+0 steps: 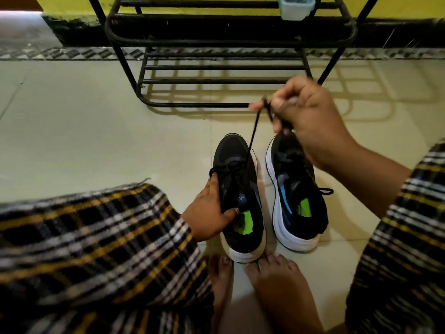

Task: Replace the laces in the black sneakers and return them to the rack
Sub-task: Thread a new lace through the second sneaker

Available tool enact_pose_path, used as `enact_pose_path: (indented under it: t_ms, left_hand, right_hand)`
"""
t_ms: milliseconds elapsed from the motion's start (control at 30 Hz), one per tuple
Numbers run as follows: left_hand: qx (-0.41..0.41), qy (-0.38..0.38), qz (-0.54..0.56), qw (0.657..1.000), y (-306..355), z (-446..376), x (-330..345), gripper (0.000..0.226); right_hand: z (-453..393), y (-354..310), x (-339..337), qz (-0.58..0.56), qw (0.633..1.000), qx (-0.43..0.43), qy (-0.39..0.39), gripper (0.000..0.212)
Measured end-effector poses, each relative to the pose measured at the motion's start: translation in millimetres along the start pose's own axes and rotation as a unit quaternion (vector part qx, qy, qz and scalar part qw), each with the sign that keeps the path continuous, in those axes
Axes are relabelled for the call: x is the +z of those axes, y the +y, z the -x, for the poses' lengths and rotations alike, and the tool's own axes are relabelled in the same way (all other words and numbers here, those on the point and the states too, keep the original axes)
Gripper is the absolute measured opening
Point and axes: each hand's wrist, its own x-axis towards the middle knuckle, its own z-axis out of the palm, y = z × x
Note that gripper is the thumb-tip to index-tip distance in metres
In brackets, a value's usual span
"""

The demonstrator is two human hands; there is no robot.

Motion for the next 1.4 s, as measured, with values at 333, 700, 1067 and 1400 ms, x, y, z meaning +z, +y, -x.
enact_pose_path:
  t_ms: [333,700,1067,1400]
  left_hand:
    - [0.034,0.1,-0.044,0.993,4.3,2.5,3.9,0.106]
    - [0.083,0.069,-0.025,0.994,14.1,-3.2,-0.9,0.1]
    - [0.049,0.158,0.038,0.986,19.5,-1.5,-6.8,0.039]
    - [-0.044,0.052,0.042,0.997,22.0,-8.5,-24.6,0.018]
  right_hand:
    - [-3.9,-15.9,-10.0,0.04,0.965,-0.254,0.052,0.022]
    - [9.5,60.9,16.4,0.423,0.883,0.074,-0.188,0.014]
    - [19.4,83.2,24.8,0.4,0.881,0.128,-0.217,0.009]
    - [12.2,78.0,16.2,0.243,0.94,0.168,-0.169,0.017]
